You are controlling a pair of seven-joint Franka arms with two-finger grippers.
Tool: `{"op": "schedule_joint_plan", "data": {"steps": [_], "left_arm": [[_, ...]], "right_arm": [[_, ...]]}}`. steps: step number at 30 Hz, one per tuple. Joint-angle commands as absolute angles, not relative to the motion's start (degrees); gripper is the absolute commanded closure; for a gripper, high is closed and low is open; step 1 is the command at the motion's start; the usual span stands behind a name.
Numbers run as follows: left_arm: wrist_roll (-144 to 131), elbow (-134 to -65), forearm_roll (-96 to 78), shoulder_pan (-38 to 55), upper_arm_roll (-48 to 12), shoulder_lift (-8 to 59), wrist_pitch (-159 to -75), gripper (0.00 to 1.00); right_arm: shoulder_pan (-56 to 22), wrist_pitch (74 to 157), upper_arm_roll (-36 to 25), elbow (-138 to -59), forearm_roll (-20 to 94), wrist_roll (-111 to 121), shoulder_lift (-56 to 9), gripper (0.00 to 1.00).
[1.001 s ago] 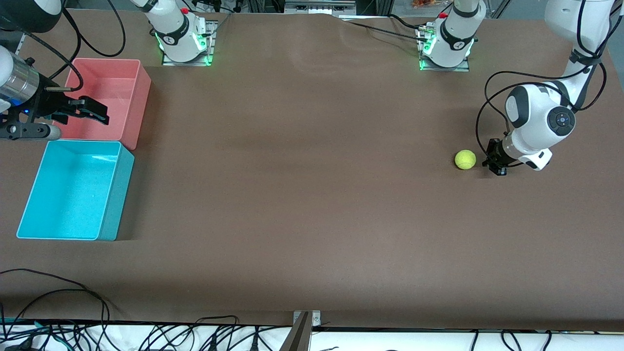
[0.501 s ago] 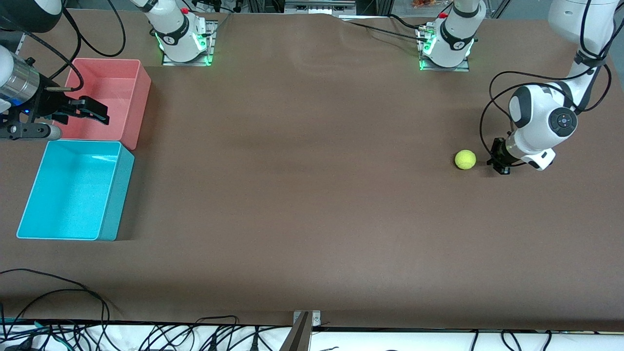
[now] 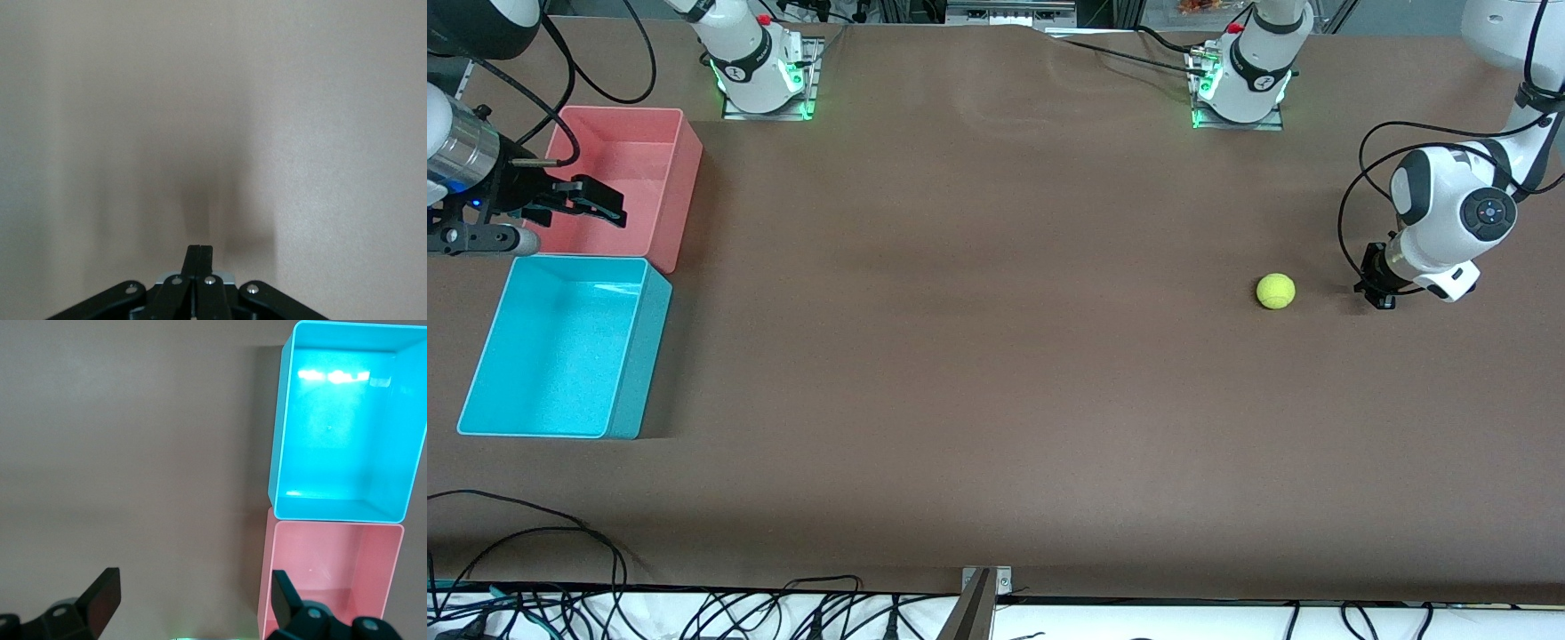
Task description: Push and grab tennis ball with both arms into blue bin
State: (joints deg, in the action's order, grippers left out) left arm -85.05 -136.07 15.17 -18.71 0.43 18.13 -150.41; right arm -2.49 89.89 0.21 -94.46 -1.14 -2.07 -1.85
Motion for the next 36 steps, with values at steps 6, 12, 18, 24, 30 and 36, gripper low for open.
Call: {"op": "schedule_joint_plan", "data": {"steps": [6,12,18,24,30,36], "left_arm": [[-100.79,-139.13,16.88,-18.28,-9.56,17.49,-150.82,1.00],[-114.68,-140.71,16.88,-18.28,-19.58,17.14,-149.86,1.00],[-115.93,-140.27,17.05,-18.37,-21.27,16.52,-147.22,1.00],[-113.30,-139.83,18.37,-19.68,-21.09,16.35,-147.13,1.00],[-108.55,-137.03,18.37,-21.00,-21.09,15.47,-144.33,1.00],[-104.07,-129.30,18.28,-21.09,-21.09,15.38,-134.84,1.00]], "right_arm": [[-2.46,88.77,0.35,-93.34,-1.14,-2.46,-2.11,0.00],[-2.46,88.68,0.35,-93.34,-1.14,-2.46,-2.11,0.00],[-2.46,88.68,0.35,-93.34,-1.14,-2.46,-2.11,0.00],[-2.46,88.68,0.35,-93.34,-1.14,-2.29,-2.20,0.00],[-2.64,88.59,0.53,-93.34,-1.23,-2.11,-2.20,0.00],[-4.13,86.67,0.53,-93.87,-1.32,-2.37,-2.29,0.00]]}}
